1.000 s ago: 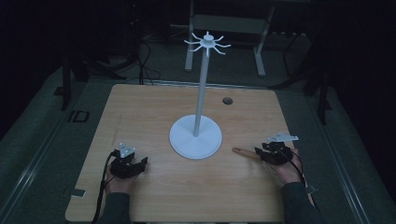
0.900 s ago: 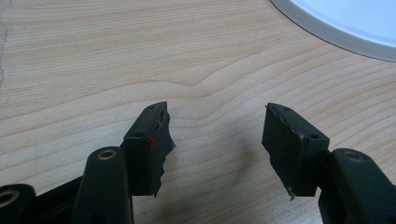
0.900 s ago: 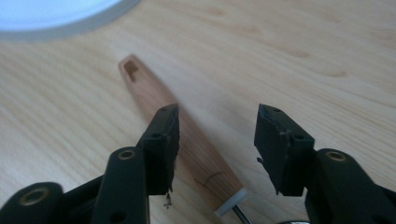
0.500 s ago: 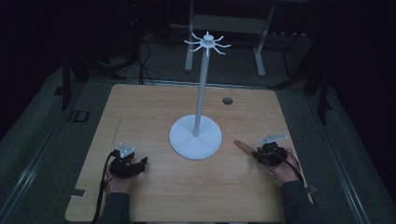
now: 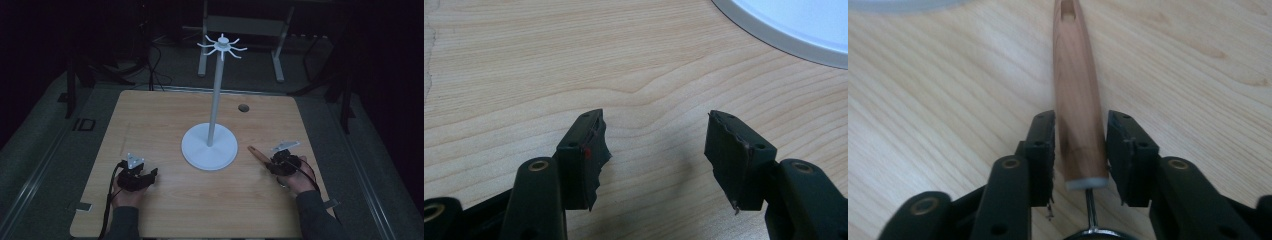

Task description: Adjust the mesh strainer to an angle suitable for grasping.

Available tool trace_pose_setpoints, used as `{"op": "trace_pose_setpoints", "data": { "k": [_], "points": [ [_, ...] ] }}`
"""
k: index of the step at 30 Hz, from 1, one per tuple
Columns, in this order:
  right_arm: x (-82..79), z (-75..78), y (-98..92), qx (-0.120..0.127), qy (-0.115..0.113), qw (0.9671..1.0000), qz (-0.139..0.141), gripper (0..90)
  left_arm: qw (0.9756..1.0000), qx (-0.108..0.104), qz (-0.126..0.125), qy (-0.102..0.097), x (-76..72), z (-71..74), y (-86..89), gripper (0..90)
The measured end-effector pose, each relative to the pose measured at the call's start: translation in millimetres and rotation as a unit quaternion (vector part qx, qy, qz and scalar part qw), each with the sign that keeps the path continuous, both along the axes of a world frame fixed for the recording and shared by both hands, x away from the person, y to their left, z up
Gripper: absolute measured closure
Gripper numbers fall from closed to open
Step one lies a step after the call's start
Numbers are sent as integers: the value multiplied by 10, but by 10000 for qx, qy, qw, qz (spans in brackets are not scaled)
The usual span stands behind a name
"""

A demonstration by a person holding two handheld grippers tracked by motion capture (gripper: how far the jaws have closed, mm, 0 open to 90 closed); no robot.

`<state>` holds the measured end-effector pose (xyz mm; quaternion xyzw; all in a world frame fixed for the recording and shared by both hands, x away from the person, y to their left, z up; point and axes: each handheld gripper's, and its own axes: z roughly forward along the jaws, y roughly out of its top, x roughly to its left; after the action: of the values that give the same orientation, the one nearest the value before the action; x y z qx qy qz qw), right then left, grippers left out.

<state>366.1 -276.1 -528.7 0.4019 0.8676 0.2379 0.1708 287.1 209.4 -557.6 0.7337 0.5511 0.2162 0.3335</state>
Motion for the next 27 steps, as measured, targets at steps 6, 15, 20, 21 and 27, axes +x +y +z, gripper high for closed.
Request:
{"op": "trace_pose_setpoints", "data": {
  "k": [6, 15, 20, 21, 27],
  "points": [
    [5, -11, -30, -260, 227, 9992, 182, 605, 10000, 20, -16, 10, -1, 0, -4, 416],
    [76, -10, -30, -347, 511, 9978, 227, 641, 10000, 13, -7, 6, 0, -1, -4, 416],
    [123, -20, -30, -287, 689, 9970, 202, 672, 10000, -1, 6, 4, 4, -4, -3, 416],
    [131, -19, -28, -282, 717, 9968, 201, 676, 10000, 0, 4, 2, 4, -4, -5, 416],
    [144, -15, 10, -277, 745, 9967, 150, 692, 10000, 2, 2, 0, 4, -3, -4, 416]
  ]
}}
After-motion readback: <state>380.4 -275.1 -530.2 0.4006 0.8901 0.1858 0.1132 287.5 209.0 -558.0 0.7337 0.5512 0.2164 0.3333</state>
